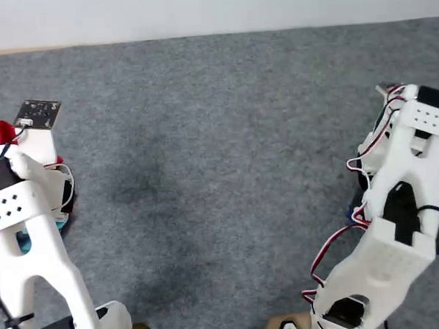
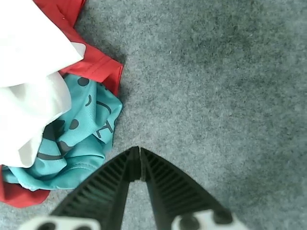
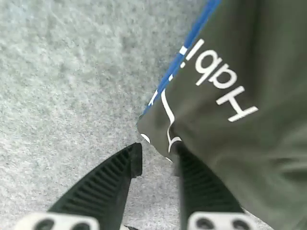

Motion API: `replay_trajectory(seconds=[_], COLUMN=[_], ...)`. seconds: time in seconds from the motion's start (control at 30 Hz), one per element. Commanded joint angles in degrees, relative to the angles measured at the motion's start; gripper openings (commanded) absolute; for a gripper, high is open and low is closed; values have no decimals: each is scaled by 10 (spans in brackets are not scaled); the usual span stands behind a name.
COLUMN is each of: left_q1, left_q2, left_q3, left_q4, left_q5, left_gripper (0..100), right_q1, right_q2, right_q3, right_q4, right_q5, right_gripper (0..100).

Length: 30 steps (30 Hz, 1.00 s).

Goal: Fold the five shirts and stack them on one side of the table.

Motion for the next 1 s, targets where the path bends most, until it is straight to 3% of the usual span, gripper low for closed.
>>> replay_trajectory(seconds=[0.0, 0.13, 0.37, 0.97], left_q1=[-2, -3, -3, -3], left_q2=[-20, -20, -17, -20], left_q3=[-2, -2, -2, 34], left_q4=[5, 5, 5, 2], left_q5=[-4, -4, -4, -32], left_gripper=[6, 6, 6, 6], right_q1=[26, 85, 166, 199], right_q2=[-46, -42, -1, 63], right_q3=[-8, -28, -34, -33], right_q4=[22, -20, -190, -368], right_q5=[-1, -1, 0, 25], right_gripper=[236, 220, 6, 20])
